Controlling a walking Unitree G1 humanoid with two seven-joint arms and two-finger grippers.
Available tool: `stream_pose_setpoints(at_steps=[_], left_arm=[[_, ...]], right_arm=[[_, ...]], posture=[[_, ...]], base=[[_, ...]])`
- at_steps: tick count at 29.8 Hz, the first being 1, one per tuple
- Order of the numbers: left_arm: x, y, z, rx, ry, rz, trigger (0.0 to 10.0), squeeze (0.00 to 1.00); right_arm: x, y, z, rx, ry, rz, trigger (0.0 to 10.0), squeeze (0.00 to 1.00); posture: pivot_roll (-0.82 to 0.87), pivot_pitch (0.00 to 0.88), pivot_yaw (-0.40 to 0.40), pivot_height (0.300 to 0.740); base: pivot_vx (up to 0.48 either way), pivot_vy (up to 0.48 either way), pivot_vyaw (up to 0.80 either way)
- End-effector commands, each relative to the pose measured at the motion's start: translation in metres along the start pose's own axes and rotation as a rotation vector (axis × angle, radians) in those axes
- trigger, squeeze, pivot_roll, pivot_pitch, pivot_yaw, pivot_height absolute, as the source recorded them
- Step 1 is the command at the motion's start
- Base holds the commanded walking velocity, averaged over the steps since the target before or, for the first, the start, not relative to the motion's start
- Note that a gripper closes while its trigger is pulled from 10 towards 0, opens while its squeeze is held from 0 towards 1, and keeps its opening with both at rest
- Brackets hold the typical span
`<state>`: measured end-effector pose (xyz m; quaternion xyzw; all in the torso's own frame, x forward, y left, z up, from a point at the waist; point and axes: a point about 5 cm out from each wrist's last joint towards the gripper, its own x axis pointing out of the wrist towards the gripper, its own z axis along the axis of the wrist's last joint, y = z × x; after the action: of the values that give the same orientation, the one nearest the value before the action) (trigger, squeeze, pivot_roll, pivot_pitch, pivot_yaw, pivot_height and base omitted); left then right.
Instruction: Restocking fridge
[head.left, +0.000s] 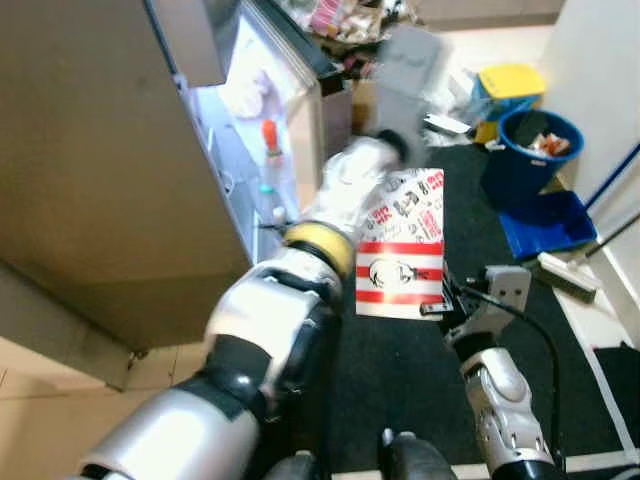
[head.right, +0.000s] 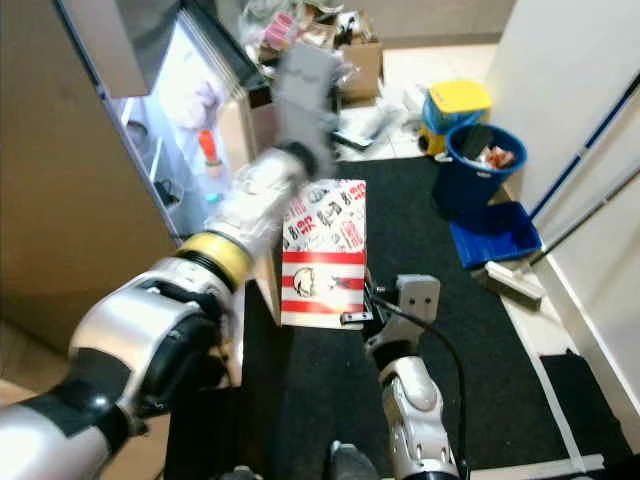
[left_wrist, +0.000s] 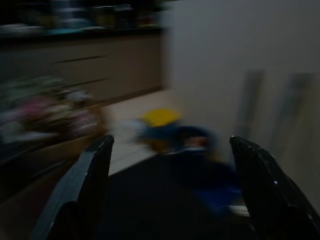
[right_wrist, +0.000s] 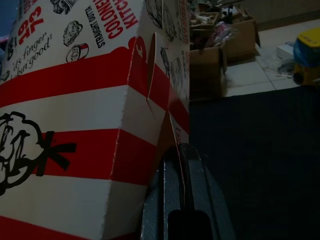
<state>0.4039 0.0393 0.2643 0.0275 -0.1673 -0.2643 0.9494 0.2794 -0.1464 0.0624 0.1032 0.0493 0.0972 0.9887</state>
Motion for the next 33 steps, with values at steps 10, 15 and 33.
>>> stream_pose_setpoints(at_steps=[10, 15, 33], left_arm=[[-0.163, 0.041, -0.151, 0.186, 0.465, 0.260, 10.0, 0.00], [-0.194, 0.041, -0.169, 0.165, 0.546, 0.358, 10.0, 0.00], [-0.317, 0.005, -0.231, 0.145, 1.097, 0.140, 10.0, 0.00]], right_arm=[[-0.022, -0.016, -0.041, -0.023, 0.162, -0.028, 10.0, 0.00], [-0.021, -0.016, -0.041, -0.032, 0.172, -0.014, 10.0, 0.00], [-0.117, -0.061, -0.138, -0.087, 0.675, -0.228, 10.0, 0.00]], posture=[[-0.07, 0.154, 0.012, 0.740], [-0.07, 0.149, 0.001, 0.740], [-0.08, 0.137, 0.006, 0.740]], base=[[0.000, 0.000, 0.00], [0.000, 0.000, 0.00], [0.000, 0.000, 0.00]])
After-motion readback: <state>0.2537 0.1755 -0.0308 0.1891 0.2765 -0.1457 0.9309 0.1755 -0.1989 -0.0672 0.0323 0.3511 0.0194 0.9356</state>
